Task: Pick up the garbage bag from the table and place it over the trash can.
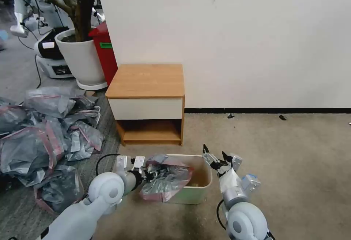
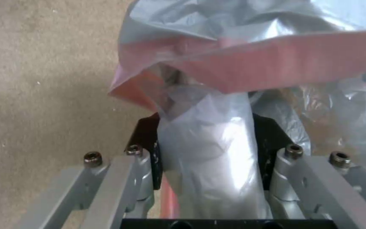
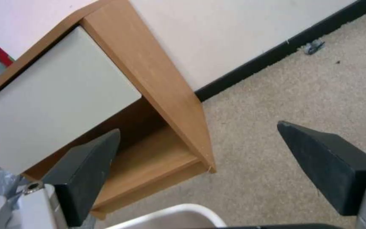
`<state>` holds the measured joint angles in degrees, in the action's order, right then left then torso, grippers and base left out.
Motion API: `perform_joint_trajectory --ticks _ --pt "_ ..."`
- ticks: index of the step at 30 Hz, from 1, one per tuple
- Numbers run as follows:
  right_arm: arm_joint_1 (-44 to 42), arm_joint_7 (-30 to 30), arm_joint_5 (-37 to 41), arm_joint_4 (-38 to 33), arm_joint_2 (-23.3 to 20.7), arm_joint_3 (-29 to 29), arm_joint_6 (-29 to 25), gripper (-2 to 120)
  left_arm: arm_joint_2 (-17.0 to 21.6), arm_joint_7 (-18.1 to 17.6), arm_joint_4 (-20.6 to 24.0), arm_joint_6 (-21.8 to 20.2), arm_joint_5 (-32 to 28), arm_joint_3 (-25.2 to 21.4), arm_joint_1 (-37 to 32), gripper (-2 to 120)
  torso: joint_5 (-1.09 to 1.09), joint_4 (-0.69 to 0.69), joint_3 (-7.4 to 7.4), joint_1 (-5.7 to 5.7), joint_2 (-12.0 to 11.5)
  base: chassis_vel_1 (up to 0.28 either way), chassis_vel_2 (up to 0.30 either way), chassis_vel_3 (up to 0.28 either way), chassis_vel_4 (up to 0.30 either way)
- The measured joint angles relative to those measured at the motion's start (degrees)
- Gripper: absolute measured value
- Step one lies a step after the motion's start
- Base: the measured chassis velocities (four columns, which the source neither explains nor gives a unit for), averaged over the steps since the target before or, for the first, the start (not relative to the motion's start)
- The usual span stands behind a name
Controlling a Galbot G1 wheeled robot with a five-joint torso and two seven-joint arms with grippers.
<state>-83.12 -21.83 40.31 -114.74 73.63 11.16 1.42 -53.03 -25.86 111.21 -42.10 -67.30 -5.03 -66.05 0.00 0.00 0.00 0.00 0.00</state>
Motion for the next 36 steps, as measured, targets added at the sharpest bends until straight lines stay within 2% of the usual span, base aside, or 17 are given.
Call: perform_joint_trajectory --ticks 1,5,6,8,9,12,17,20,21,24,25,28,29,32,36 --pt "0.0 0.0 0.0 0.0 0.0 0.0 0.0 96 0.0 0.0 0.0 0.0 0.0 0.0 0.0 40 0.0 0.0 0.0 0.0 0.0 0.0 0.0 0.0 0.0" --pt "0.17 0.17 -0.05 -0.06 -0.28 0.19 -0.05 96 0.15 -0.87 -0.35 0.01 -1.05 0.68 0.95 23 0.0 0.0 0.0 0.0 0.0 0.0 0.0 0.0 0.0" --pt "0.17 0.17 -0.05 -0.06 -0.28 0.19 -0.05 96 0.15 -0.87 -0.35 0.01 -1.05 0.68 0.95 23 0.0 0.0 0.0 0.0 0.0 0.0 0.0 0.0 0.0" --pt "0.21 1.01 -0.78 -0.38 -0.7 0.2 -0.21 96 0.21 -1.14 -0.63 0.01 -1.35 0.9 1.37 12 0.01 0.0 0.0 0.0 0.0 0.0 0.0 0.0 0.0" --pt "0.21 1.01 -0.78 -0.38 -0.7 0.2 -0.21 96 0.21 -1.14 -0.63 0.01 -1.35 0.9 1.37 12 0.01 0.0 0.0 0.0 0.0 0.0 0.0 0.0 0.0" --pt "0.4 3.12 -3.73 -0.84 -1.94 -0.09 -0.94 96 0.07 -1.21 -0.95 0.01 -1.7 0.97 1.69 3 0.01 0.01 0.0 0.0 0.0 0.0 0.0 0.0 0.0" --pt "0.31 7.98 -8.46 -2.06 -4.34 0.0 -2.15 96 -0.06 -1.03 -1.12 -0.06 -1.71 0.67 1.88 3 0.0 0.01 0.01 0.0 0.0 0.0 0.0 0.0 0.0" --pt "-0.63 18.18 -14.16 -4.97 -9.24 1.45 -3.58 96 -0.06 -0.59 -0.99 -0.1 -1.6 -0.05 2.07 3 -0.01 0.0 0.01 0.0 0.0 0.0 0.0 0.0 0.0" --pt "-0.63 18.18 -14.16 -4.97 -9.24 1.45 -3.58 96 -0.06 -0.59 -0.99 -0.1 -1.6 -0.05 2.07 3 -0.01 0.0 0.01 0.0 0.0 0.0 0.0 0.0 0.0" --pt "-1.07 27.92 -18.58 -7.65 -15.49 1.66 -4.38 96 -0.17 -0.44 -0.57 -0.11 -1.48 -0.45 2.4 3 0.0 -0.01 0.01 0.0 0.0 0.0 0.0 0.0 0.0" --pt "-1.07 27.92 -18.58 -7.65 -15.49 1.66 -4.38 96 -0.17 -0.44 -0.57 -0.11 -1.48 -0.45 2.4 3 0.0 -0.01 0.01 0.0 0.0 0.0 0.0 0.0 0.0" --pt "-0.07 30.83 -20.5 -9.74 -20.61 -1.21 -1.37 92 -0.19 -0.43 -0.05 -0.1 -1.29 -0.54 2.64 3 -0.01 -0.01 0.01 0.0 0.0 0.0 0.0 0.0 0.0" --pt "-0.07 30.83 -20.5 -9.74 -20.61 -1.21 -1.37 92 -0.19 -0.43 -0.05 -0.1 -1.29 -0.54 2.64 3 -0.01 -0.01 0.01 0.0 0.0 0.0 0.0 0.0 0.0" --pt "3.33 28.51 -20.48 -9.91 -24.13 -6.42 2.48 84 0.01 -0.4 0.8 -0.1 -0.83 -0.48 2.72 3 0.0 0.0 0.01 0.0 0.0 0.0 0.0 0.0 0.0" --pt "6.77 24.8 -16.24 -9.94 -26.29 -10.9 6.72 84 0.47 -0.32 1.76 -0.1 -0.05 -0.43 2.48 3 0.0 0.01 0.01 0.0 0.0 0.0 0.0 0.0 0.0"
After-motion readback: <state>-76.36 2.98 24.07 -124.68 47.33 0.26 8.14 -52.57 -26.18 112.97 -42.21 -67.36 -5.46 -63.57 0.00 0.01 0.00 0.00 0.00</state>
